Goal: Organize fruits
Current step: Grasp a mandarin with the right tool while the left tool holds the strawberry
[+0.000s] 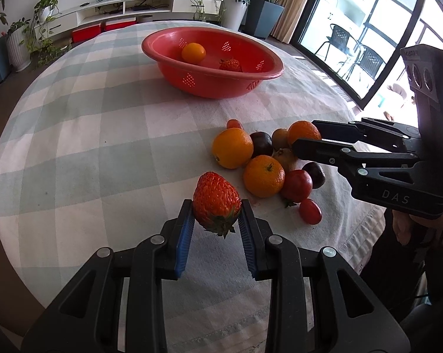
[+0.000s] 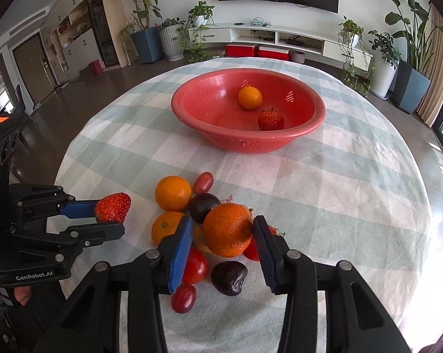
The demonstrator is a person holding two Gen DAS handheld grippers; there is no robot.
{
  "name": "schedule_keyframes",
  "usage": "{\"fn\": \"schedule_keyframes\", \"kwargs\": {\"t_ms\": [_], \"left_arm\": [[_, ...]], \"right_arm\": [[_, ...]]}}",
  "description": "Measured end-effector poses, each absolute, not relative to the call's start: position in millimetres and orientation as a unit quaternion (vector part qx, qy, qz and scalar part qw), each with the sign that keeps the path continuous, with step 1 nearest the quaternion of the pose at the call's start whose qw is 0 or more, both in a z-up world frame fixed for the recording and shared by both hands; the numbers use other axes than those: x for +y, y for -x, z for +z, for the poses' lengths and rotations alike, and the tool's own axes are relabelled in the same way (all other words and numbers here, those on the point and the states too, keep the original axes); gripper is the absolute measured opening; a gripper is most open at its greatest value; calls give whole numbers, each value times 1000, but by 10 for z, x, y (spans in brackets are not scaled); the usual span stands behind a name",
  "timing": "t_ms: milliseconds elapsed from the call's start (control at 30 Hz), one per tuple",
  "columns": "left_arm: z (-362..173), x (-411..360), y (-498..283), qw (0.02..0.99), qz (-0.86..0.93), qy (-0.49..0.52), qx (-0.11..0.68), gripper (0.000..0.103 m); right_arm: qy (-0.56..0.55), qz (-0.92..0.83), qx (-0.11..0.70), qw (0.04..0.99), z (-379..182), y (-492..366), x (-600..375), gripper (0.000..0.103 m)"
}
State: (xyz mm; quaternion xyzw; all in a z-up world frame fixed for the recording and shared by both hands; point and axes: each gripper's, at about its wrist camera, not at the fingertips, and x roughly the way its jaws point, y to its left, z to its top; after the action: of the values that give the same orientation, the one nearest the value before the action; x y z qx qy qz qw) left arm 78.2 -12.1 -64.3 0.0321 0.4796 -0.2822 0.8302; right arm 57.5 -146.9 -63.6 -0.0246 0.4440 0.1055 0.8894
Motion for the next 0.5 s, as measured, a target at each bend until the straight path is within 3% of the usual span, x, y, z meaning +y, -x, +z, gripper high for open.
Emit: {"fn": "schedule_keyframes", "kwargs": {"t_ms": [500], "left_arm": [[-604, -121, -797, 832, -285, -29, 475, 28]], "right_arm": [[16, 113, 445, 888, -634, -551, -1501, 38]]}}
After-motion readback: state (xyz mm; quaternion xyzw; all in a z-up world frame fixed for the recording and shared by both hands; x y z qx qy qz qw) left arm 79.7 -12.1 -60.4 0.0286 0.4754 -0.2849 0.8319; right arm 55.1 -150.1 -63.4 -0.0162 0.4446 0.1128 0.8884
